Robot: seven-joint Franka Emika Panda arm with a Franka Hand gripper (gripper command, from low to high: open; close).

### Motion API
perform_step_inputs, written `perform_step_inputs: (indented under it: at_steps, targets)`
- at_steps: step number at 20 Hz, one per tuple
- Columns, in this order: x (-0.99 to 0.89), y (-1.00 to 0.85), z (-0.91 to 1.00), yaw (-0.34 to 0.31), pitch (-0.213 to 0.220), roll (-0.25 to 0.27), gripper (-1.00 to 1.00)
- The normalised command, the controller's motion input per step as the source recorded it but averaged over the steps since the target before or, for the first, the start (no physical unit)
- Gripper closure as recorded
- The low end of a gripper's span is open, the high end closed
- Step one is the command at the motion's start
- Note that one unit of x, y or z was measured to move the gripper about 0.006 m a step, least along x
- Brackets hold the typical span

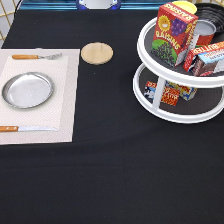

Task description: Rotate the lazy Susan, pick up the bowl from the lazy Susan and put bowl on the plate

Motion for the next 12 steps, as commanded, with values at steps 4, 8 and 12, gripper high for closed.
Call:
perform_step_inputs:
  at_steps: [4, 8, 12]
  targets:
    - [0.38, 0.25, 0.04, -0.001, 0.082, 0.170, -1.00]
    - [0.28, 0.25, 0.00, 0.000, 0.059, 0.197, -1.00]
    - [0.25, 0.22, 0.02, 0.000, 0.033, 0.238, -1.00]
